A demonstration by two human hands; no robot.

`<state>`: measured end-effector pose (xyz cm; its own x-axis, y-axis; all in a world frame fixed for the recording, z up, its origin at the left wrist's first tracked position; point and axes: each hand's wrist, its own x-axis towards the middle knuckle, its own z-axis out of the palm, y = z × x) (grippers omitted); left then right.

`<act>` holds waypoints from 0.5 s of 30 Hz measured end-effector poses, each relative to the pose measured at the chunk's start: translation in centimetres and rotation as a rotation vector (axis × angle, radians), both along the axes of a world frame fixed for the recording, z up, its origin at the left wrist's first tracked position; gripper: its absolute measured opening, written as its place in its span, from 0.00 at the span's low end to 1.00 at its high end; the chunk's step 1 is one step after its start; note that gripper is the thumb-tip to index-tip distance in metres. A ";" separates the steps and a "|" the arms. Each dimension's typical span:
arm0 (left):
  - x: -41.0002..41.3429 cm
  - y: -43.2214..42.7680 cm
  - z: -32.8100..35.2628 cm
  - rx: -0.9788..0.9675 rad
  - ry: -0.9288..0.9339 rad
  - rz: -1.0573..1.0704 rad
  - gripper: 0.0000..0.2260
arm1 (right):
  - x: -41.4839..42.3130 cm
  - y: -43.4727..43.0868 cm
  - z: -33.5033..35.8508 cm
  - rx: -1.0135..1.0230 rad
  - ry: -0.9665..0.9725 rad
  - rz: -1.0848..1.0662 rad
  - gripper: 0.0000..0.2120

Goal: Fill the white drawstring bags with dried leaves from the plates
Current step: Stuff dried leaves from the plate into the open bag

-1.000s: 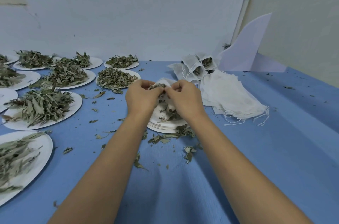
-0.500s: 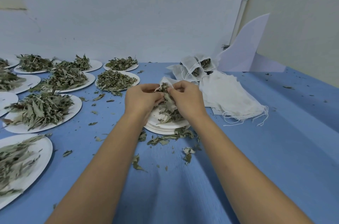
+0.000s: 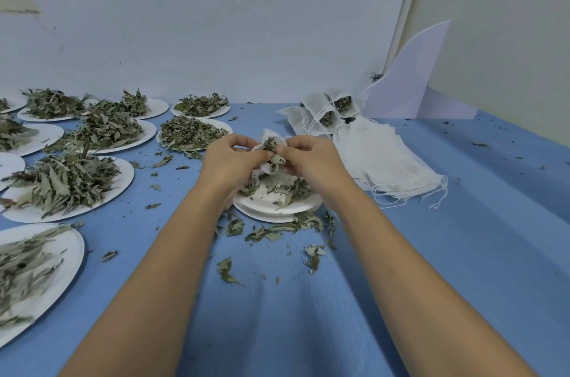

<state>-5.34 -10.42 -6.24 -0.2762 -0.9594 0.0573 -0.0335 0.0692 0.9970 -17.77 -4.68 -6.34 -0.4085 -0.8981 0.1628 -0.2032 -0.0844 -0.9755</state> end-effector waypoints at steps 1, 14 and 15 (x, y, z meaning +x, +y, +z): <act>-0.2 0.0 -0.2 -0.062 -0.054 0.059 0.08 | 0.2 -0.1 0.0 -0.007 0.037 -0.022 0.04; -1.1 0.6 -0.7 -0.334 -0.147 0.401 0.12 | 1.6 0.3 1.1 -0.039 0.160 0.081 0.07; -1.1 0.6 -0.7 -0.319 -0.154 0.423 0.13 | 1.7 0.3 1.2 -0.033 0.156 0.091 0.07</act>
